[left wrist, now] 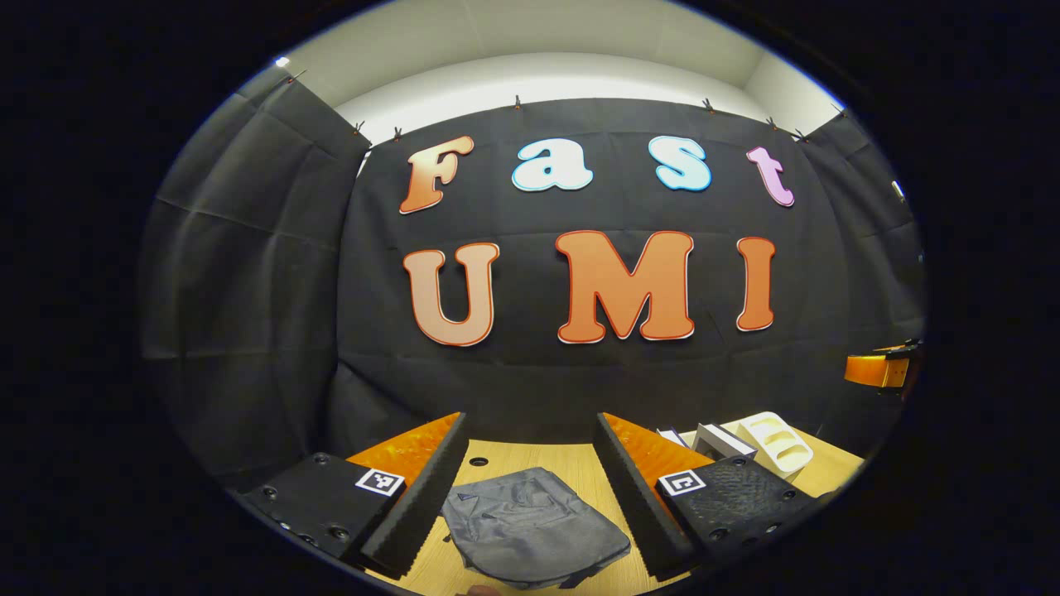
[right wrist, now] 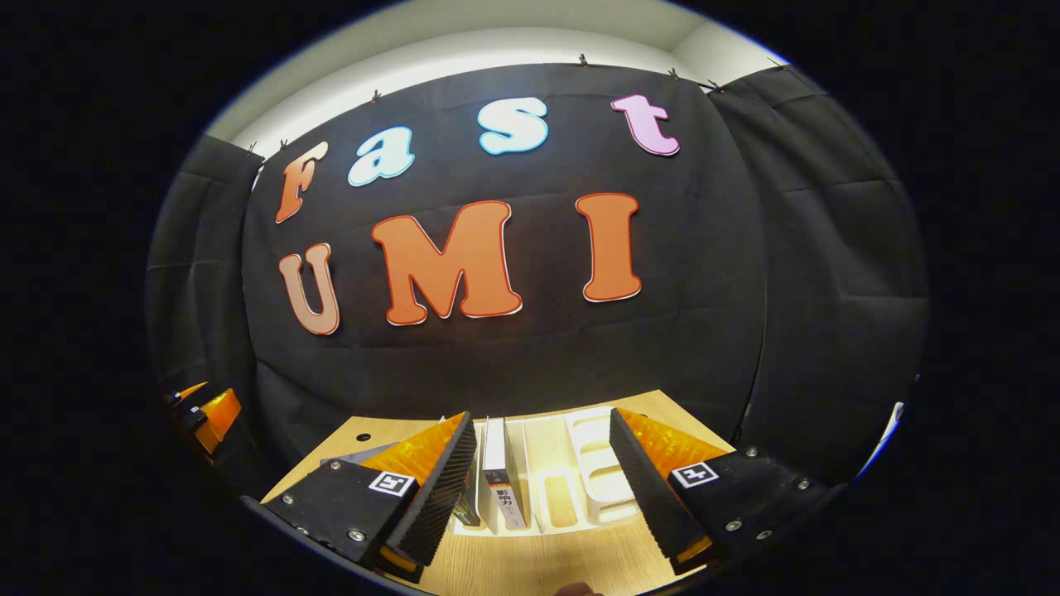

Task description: Open the schoolbag, grab two books from the bookshelf and put them into the schoolbag.

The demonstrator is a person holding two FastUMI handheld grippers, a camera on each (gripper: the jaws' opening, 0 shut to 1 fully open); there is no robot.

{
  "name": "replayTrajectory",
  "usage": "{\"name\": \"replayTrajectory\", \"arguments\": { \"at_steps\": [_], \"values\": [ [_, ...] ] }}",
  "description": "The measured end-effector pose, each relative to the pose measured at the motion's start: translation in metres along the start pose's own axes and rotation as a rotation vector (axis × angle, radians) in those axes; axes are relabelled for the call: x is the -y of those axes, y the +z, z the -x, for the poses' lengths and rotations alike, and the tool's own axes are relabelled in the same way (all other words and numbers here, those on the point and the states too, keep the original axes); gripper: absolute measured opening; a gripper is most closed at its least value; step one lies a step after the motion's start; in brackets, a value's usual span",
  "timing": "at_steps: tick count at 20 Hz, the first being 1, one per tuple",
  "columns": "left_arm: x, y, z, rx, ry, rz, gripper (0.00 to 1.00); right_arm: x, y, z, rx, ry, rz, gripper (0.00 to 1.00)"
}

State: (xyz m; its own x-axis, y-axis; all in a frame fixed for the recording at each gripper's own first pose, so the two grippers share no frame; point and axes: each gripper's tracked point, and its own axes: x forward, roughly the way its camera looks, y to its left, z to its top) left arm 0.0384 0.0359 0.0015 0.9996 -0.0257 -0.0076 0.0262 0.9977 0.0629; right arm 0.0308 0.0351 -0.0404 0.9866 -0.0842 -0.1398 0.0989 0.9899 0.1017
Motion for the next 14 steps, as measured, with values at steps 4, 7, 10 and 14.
{"name": "replayTrajectory", "arguments": {
  "at_steps": [4,7,10,14],
  "values": [
    [-0.003,-0.007,-0.003,-0.014,0.016,0.0,0.96,-0.001,0.009,-0.006,0.018,-0.007,0.018,0.97],
    [-0.004,-0.008,-0.004,-0.023,0.014,-0.006,0.96,0.002,0.005,-0.013,-0.002,-0.007,0.005,0.97],
    [-0.004,-0.007,-0.007,-0.021,0.009,-0.033,0.96,0.005,0.001,-0.013,-0.009,-0.022,0.012,0.97],
    [0.0,-0.021,-0.011,-0.046,-0.01,-0.082,0.96,0.013,-0.002,-0.009,-0.016,-0.043,0.061,0.97]
  ]
}}
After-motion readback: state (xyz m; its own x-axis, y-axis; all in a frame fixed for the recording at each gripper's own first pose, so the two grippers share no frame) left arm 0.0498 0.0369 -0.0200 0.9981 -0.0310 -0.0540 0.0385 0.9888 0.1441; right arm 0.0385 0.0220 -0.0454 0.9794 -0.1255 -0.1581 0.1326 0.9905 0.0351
